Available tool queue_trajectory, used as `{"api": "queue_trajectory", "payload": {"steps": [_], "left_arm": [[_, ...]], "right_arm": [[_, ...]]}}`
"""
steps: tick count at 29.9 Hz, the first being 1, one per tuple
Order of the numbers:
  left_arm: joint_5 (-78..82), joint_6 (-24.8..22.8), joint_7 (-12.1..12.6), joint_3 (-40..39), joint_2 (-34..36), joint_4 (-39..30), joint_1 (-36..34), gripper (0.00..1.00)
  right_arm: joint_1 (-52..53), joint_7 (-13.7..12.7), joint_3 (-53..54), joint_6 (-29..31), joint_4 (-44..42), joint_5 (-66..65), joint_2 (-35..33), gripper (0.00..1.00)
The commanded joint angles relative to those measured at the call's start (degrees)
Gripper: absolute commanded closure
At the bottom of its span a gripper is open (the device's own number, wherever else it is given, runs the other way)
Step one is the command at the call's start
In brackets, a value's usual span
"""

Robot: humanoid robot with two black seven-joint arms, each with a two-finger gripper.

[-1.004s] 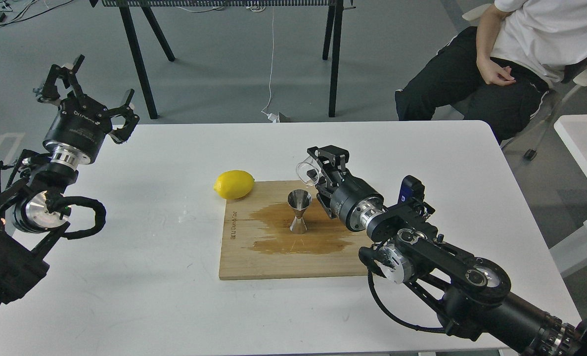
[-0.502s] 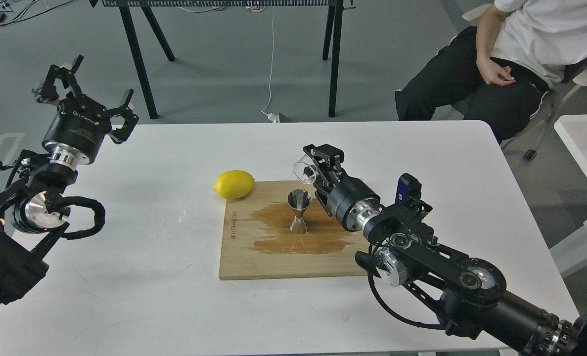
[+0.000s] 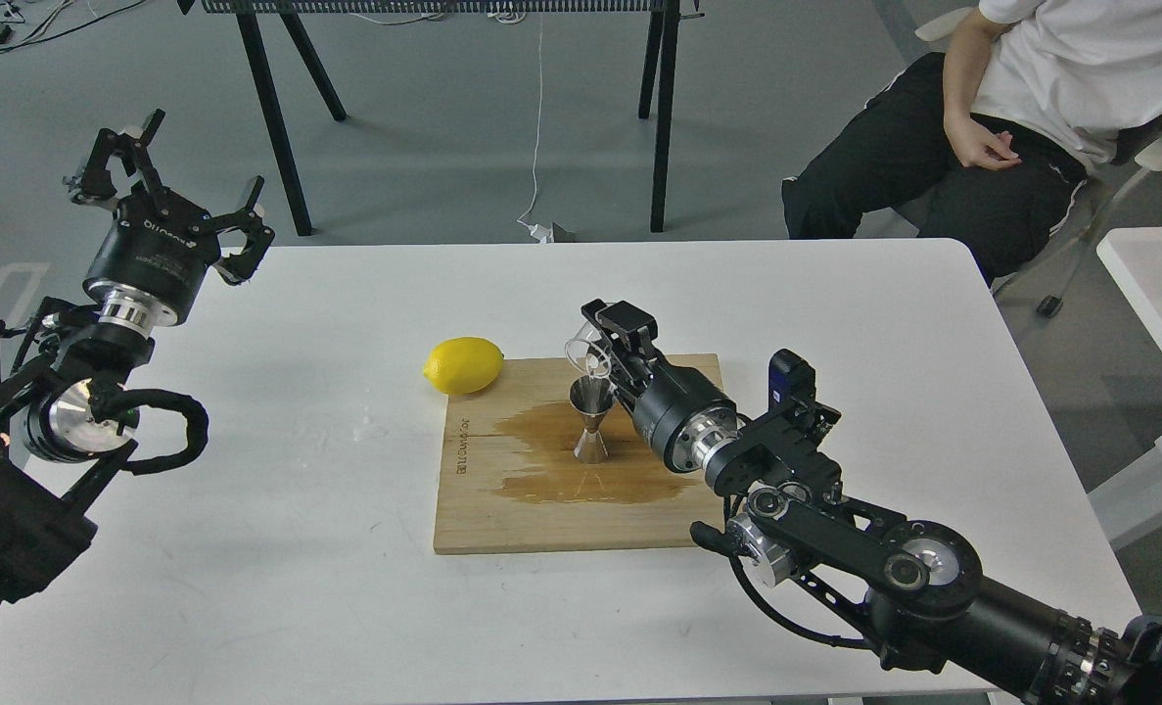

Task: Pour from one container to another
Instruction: 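Tilt the shaker with the right gripper to pour into the jigger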

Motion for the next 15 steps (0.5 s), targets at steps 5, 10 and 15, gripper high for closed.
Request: {"api": "queue_trajectory", "payload": {"steps": [5, 10, 15], "left_arm": [[0.0, -0.1, -0.1, -0.1, 0.0, 0.0, 0.0, 0.00], [0.0, -0.1, -0.1, -0.1, 0.0, 0.0, 0.0, 0.00], [0.0, -0.1, -0.9, -0.1, 0.0, 0.0, 0.0, 0.00]], "right_arm": [[0.3, 0.9, -2.2, -1.1, -0.5, -3.3, 0.0, 0.65], [1.0, 1.9, -4.3, -1.8, -2.8, -6.2, 0.2, 0.65], [2.0, 2.5, -5.7, -2.7, -3.3, -8.3, 0.2, 0.65]]}}
